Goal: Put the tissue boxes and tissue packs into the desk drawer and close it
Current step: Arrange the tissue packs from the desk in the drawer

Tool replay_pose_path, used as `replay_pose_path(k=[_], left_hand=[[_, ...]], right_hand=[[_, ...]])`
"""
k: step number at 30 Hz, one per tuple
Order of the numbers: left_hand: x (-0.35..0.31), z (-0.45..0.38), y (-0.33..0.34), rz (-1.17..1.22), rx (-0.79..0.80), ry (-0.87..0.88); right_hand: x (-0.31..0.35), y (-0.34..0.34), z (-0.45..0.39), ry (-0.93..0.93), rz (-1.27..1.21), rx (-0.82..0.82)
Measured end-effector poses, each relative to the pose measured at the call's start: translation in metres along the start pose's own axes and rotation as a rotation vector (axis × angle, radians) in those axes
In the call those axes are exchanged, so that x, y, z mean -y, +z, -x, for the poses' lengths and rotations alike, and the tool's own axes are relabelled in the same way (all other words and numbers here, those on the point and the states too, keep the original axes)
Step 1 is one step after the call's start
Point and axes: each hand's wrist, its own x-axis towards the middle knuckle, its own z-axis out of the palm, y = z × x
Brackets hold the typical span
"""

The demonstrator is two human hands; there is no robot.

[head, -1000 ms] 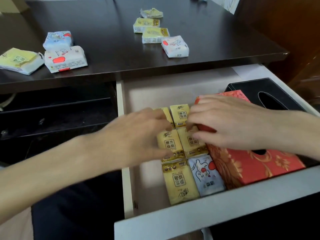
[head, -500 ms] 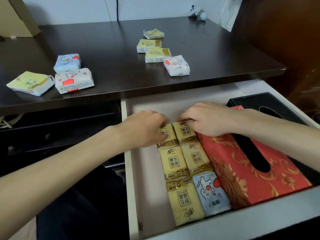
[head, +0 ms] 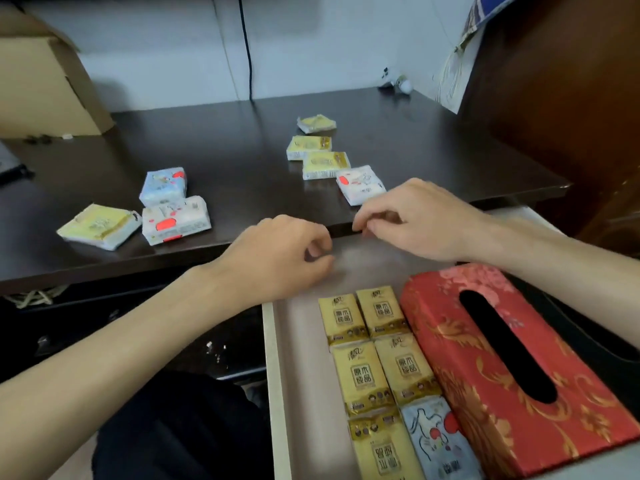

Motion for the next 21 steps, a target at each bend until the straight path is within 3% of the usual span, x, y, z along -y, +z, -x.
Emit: replay_pose_path(k=[3,6,12,18,21], left_hand=[[0.016,-0.014,-0.032,0.032,-0.154,-0.069],[0.038,-0.043,-0.050,0.066,-0.206,-0.128],[0.085,-0.119,-0.050,-0.092,-0.100,-0.179],[0.109,-0.182,-0.047,-0.018,-0.082,-0.150],[0.116,-0.198,-0.047,0.046,0.042,-0.109]], right_hand=[[-0.002,-0.026,-0.032,0.033,-0.169,-0.120],[-0.008,-0.034,-0.071,0.124,-0.255,-0.169],[-0.022,-0.013,-0.135,0.247,-0.055,0.057],[-0.037,0.002,-0.159,0.216,-0.058,0.046],[-0.045,0.002,-0.164,0.235,-0.036,0.076]])
